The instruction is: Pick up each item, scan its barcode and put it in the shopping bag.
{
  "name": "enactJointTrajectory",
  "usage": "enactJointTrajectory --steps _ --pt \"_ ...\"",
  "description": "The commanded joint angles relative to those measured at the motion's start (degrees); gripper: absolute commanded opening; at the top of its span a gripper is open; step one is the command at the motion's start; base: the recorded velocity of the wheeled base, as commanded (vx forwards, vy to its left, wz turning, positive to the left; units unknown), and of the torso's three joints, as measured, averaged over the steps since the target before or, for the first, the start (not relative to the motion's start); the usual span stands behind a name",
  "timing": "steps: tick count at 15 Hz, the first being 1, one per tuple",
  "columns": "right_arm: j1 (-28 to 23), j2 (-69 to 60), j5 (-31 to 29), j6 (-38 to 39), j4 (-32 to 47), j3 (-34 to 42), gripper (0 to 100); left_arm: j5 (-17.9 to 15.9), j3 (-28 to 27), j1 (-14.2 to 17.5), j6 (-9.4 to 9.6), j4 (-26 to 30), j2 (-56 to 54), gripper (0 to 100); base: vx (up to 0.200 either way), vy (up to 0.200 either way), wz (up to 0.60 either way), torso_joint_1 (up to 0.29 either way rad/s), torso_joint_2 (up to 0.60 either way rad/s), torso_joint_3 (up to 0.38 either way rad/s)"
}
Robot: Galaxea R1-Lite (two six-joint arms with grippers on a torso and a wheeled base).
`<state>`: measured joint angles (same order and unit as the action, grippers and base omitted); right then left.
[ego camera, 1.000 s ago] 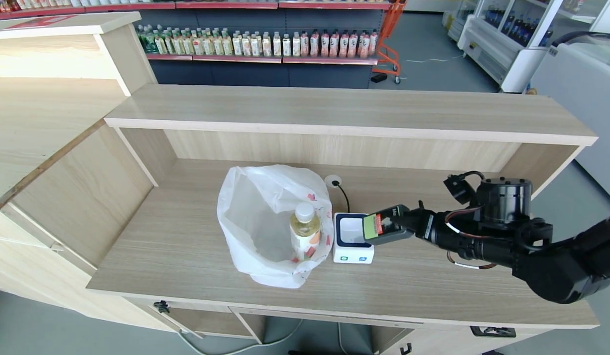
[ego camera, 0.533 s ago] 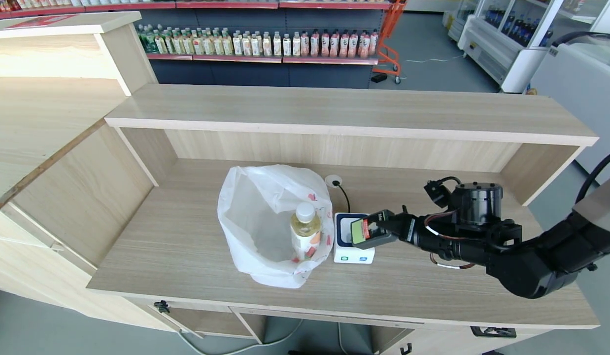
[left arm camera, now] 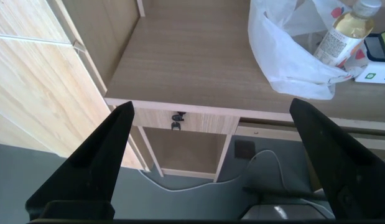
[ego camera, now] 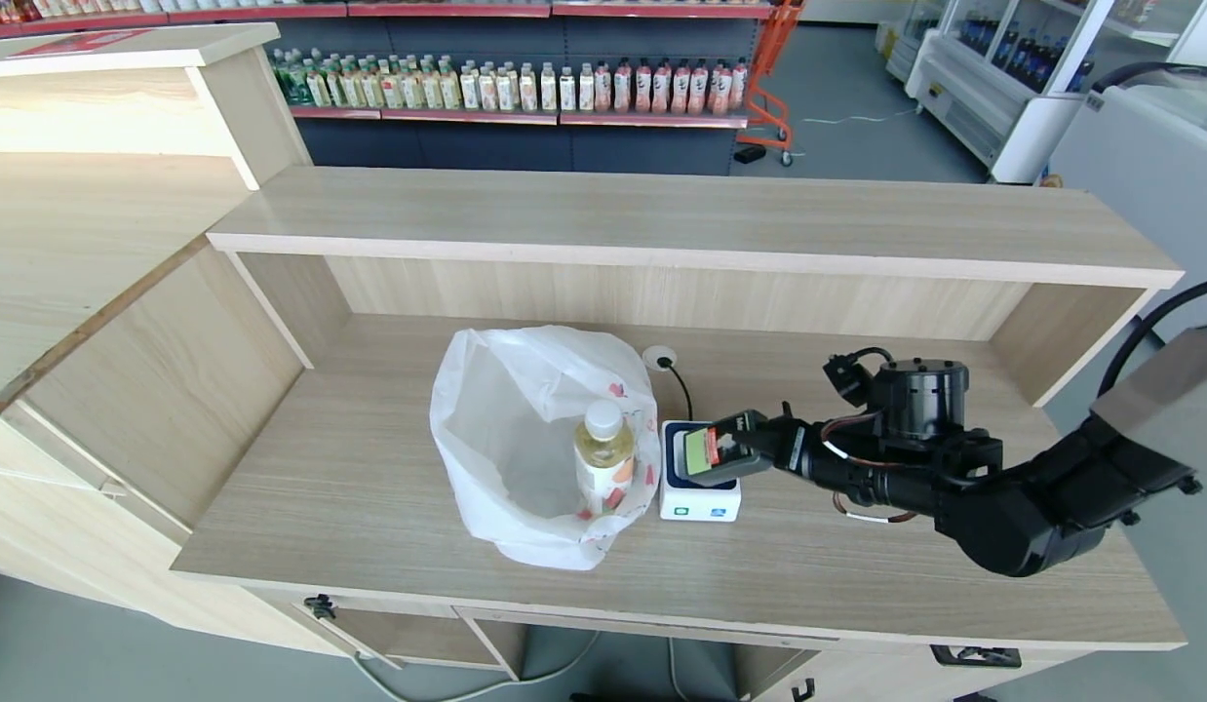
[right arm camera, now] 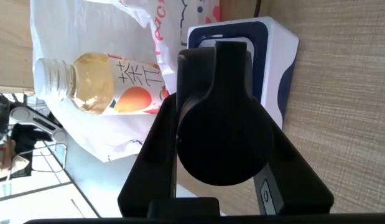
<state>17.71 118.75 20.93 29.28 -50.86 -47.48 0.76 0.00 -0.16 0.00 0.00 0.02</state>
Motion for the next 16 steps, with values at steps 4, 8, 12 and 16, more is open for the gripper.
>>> enactJointTrajectory --steps 4,8,12,16 --pt "0.83 0.69 -0.19 0.07 0.15 -0.15 0 0.04 0.0 -0.02 0.0 0.0 -0.02 100 0.0 0.0 0.0 0.0 0.0 0.0" --pt "1.27 -6.16 -0.28 -0.19 0.15 0.9 0 0.04 0.0 -0.02 -0.09 0.0 -0.02 100 0.0 0.0 0.0 0.0 0.0 0.0" --pt "2.06 -16.09 -0.8 -6.87 0.59 5.65 0 0.04 0.0 -0.02 0.0 0.0 -0.02 100 0.0 0.0 0.0 0.0 0.0 0.0" --pt "3.12 -21.37 -0.54 -13.29 0.59 10.92 0 0.04 0.0 -0.02 -0.09 0.0 -0.02 100 0.0 0.2 0.0 -0.001 0.0 0.005"
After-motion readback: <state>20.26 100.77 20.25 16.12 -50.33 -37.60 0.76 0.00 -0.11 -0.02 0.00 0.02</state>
